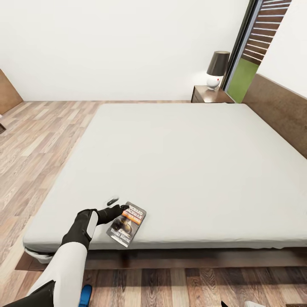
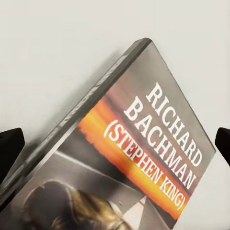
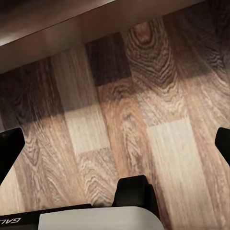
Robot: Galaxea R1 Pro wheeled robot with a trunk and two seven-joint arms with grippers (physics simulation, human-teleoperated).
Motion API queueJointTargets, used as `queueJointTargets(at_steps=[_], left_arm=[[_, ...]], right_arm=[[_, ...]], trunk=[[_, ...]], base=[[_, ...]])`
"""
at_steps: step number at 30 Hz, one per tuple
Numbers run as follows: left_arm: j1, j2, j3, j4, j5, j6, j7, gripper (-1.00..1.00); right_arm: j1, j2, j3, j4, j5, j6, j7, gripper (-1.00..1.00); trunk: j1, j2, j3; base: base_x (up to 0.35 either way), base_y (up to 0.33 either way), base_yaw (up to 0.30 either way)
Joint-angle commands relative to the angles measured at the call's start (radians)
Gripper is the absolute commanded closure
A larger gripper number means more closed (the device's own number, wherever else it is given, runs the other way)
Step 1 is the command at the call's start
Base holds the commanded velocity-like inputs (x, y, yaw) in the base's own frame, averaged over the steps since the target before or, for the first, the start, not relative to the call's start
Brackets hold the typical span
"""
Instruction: In the bedroom, move the book from the bed onto either nightstand, and place the two sandals side by side next to the bed.
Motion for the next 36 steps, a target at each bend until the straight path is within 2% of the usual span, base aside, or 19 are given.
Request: queueJointTargets(at_steps=[1, 29, 36], left_arm=[[-0.001, -0.002, 0.007, -0.001, -0.008, 0.005, -0.008, -1.0], [-0.001, -0.002, 0.007, -0.001, -0.008, 0.005, -0.008, -1.0], [-0.001, -0.002, 0.007, -0.001, 0.002, 0.005, -0.008, -1.0]], right_arm=[[-0.001, 0.0, 0.008, 0.001, -0.01, -0.003, 0.004, -1.0], [-0.001, 0.0, 0.008, 0.001, -0.01, -0.003, 0.004, -1.0], [-0.001, 0.0, 0.008, 0.001, -0.01, -0.003, 0.004, -1.0]], trunk=[[0.0, 0.0, -0.001], [0.0, 0.0, -0.001], [-0.027, 0.049, 0.021]], base=[[-0.006, 0.0, 0.0], [0.0, 0.0, 0.0], [0.0, 0.0, 0.0]])
